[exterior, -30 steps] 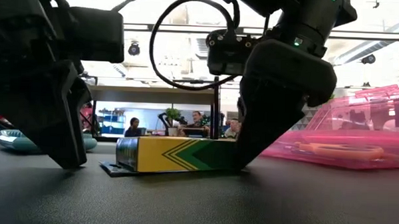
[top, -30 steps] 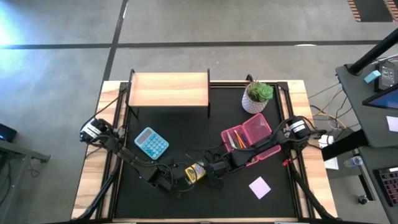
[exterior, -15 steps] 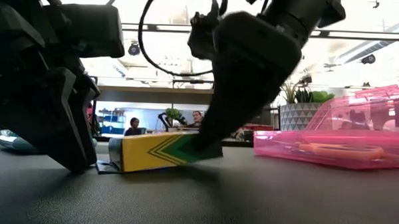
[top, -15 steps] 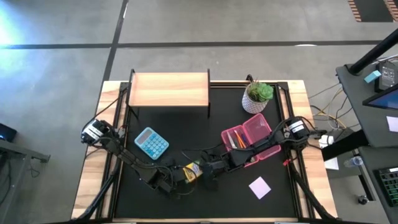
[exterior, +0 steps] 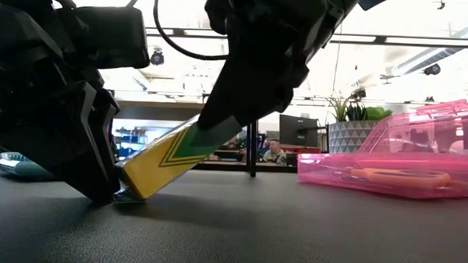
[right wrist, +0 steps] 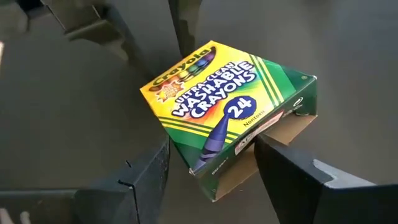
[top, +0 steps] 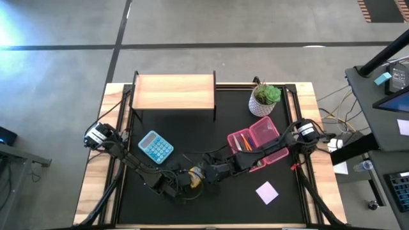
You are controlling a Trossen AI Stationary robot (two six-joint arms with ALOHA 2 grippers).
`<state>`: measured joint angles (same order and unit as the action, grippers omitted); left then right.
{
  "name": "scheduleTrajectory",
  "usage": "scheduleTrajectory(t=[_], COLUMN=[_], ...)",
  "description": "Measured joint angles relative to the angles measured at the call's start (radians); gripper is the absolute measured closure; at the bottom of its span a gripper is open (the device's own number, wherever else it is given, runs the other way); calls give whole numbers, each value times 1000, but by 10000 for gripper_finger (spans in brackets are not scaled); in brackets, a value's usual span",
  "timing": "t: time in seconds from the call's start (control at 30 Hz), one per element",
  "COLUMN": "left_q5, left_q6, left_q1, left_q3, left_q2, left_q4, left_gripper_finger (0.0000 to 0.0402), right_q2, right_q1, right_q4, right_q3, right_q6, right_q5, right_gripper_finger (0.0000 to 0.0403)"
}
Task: Pack school essentials
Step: Put the yellow crayon box into pink supply box
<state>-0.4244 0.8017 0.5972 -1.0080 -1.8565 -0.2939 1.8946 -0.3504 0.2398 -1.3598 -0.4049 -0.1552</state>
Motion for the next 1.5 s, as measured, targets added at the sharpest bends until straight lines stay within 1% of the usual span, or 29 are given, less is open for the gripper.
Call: scheduleTrajectory(t=[0.07,0.23,0.33,0.53,0.63,0.77,0.93,1.0,1.07,1.33,1.4,1.5], left_q5=[0,-1,-1,-2,-3,-3,-4,-4,-4,-4,-4,-5], left_q6=[0,-2,-2,1,1,1,1,2,2,3,2,2], left_q1=[0,-1,-1,-1,-1,-2,-2,-2,-2,-2,-2,-2], left_q3=[0,0,0,1,1,-3,-5,-5,-5,-4,-4,-4], left_q2=[0,-1,-1,-1,-1,-1,-2,-2,-2,-2,0,4], left_q4=[0,0,-1,-1,0,-2,-2,-1,-1,-1,0,0], left_gripper_finger=[264,264,264,264,264,264,264,264,264,264,264,264], right_q2=[0,-4,-4,0,4,6,6,6,6,6,5,1], right_q1=[4,34,52,87,94,95,96,96,96,97,97,96], right_q4=[0,-8,-30,-43,-48,-49,-43,-40,-35,-11,-12,-12], right_q3=[-4,-6,-6,-6,-6,-6,-6,-6,-6,-6,-7,-8], right_q6=[-28,-142,-228,-471,-579,-640,-655,-669,-670,-666,-658,-648], right_q5=[34,193,238,242,195,166,154,153,152,149,155,157], right_gripper_finger=[179,179,179,179,179,179,185,198,218,330,349,362])
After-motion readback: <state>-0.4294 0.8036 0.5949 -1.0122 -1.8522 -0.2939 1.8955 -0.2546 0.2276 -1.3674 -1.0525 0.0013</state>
